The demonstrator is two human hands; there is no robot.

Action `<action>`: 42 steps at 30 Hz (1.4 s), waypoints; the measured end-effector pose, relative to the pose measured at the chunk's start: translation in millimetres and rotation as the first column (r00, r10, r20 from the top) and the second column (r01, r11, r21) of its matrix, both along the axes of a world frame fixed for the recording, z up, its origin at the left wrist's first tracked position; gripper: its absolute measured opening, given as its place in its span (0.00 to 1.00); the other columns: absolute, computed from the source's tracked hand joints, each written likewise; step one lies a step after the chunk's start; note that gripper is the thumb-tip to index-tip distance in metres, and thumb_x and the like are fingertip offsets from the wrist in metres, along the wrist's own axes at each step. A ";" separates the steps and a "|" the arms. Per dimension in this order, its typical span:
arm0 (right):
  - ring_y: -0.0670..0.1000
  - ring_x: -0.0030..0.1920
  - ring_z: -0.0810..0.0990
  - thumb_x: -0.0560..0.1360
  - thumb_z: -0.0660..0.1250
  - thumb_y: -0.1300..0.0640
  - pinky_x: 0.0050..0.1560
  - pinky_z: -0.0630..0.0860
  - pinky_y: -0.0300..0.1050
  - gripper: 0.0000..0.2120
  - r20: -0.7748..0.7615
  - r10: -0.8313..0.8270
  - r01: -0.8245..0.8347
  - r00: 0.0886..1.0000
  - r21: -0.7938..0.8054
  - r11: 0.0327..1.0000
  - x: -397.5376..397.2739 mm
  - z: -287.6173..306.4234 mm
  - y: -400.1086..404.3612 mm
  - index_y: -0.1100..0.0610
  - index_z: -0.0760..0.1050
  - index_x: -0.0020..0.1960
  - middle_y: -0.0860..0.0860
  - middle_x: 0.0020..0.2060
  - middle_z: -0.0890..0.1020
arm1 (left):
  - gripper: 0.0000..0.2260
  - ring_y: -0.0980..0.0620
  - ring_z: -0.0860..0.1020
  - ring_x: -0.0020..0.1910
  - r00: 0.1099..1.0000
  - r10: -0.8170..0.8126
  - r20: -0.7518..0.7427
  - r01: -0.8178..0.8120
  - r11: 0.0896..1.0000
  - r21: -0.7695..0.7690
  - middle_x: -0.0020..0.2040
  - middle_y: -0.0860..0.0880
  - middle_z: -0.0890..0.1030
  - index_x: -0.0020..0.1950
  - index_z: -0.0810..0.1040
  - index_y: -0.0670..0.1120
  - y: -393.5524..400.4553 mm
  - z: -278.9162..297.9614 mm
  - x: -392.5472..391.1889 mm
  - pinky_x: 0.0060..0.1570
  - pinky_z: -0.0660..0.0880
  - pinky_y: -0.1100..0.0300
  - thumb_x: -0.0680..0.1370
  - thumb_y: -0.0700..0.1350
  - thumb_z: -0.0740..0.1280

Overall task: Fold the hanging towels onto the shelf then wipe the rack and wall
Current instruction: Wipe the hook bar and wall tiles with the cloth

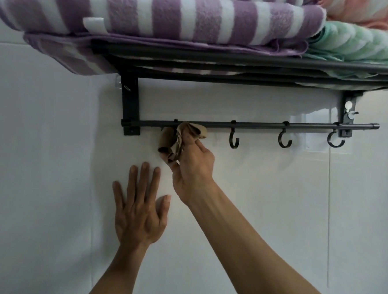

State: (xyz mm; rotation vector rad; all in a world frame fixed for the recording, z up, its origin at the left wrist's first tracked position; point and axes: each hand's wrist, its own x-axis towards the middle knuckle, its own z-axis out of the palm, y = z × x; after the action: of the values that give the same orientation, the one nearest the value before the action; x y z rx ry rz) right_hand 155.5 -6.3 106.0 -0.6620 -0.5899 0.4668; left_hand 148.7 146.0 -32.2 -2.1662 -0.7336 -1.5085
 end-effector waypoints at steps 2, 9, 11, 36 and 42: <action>0.59 0.58 0.83 0.82 0.64 0.57 0.63 0.78 0.61 0.08 0.015 0.037 -0.037 0.999 -0.001 0.999 4.3 -1.2 -3.5 0.58 0.80 0.55 0.58 0.54 0.85 | 0.31 0.42 0.49 0.81 1.000 -0.002 0.008 0.002 1.000 0.000 0.82 0.45 0.51 0.82 0.54 0.48 0.8 -0.7 0.5 0.76 0.49 0.34 0.81 0.60 0.49; 0.52 0.42 0.83 0.82 0.65 0.58 0.41 0.79 0.47 0.08 -0.045 -0.116 0.116 0.992 0.003 0.993 21.9 5.5 -11.7 0.57 0.81 0.48 0.55 0.43 0.85 | 0.31 0.43 0.48 0.81 1.000 -0.011 0.012 0.011 1.000 0.000 0.83 0.46 0.50 0.82 0.53 0.48 0.4 -1.1 1.1 0.76 0.48 0.35 0.81 0.60 0.50; 0.54 0.48 0.84 0.83 0.64 0.57 0.55 0.81 0.52 0.08 -0.004 -0.074 0.074 0.997 0.004 0.997 20.6 0.9 -6.5 0.58 0.81 0.54 0.56 0.48 0.85 | 0.32 0.43 0.48 0.81 1.000 -0.009 0.012 0.009 1.000 0.001 0.83 0.46 0.49 0.82 0.53 0.48 1.1 -1.9 2.3 0.76 0.48 0.35 0.81 0.60 0.51; 0.54 0.45 0.80 0.83 0.63 0.58 0.57 0.78 0.52 0.09 -0.139 -0.089 0.108 0.986 0.140 0.984 32.4 8.8 -14.3 0.57 0.77 0.44 0.54 0.40 0.81 | 0.31 0.43 0.48 0.81 0.999 -0.015 0.028 0.015 1.000 0.002 0.83 0.46 0.50 0.82 0.53 0.49 -0.6 -1.7 1.3 0.76 0.48 0.35 0.81 0.60 0.51; 0.56 0.47 0.81 0.83 0.62 0.59 0.57 0.78 0.55 0.06 -0.049 0.036 -0.033 0.998 0.056 0.998 22.3 2.1 -7.5 0.59 0.78 0.54 0.57 0.46 0.83 | 0.31 0.43 0.48 0.81 1.000 -0.008 0.028 0.008 1.000 0.010 0.82 0.46 0.50 0.82 0.52 0.48 1.3 -1.7 2.4 0.76 0.49 0.34 0.81 0.59 0.52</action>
State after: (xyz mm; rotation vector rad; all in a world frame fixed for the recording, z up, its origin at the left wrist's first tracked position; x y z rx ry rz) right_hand 177.8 -13.9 108.1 -0.5868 -0.5654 0.4966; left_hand 151.1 147.4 -34.0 -2.1465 -0.7261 -1.5467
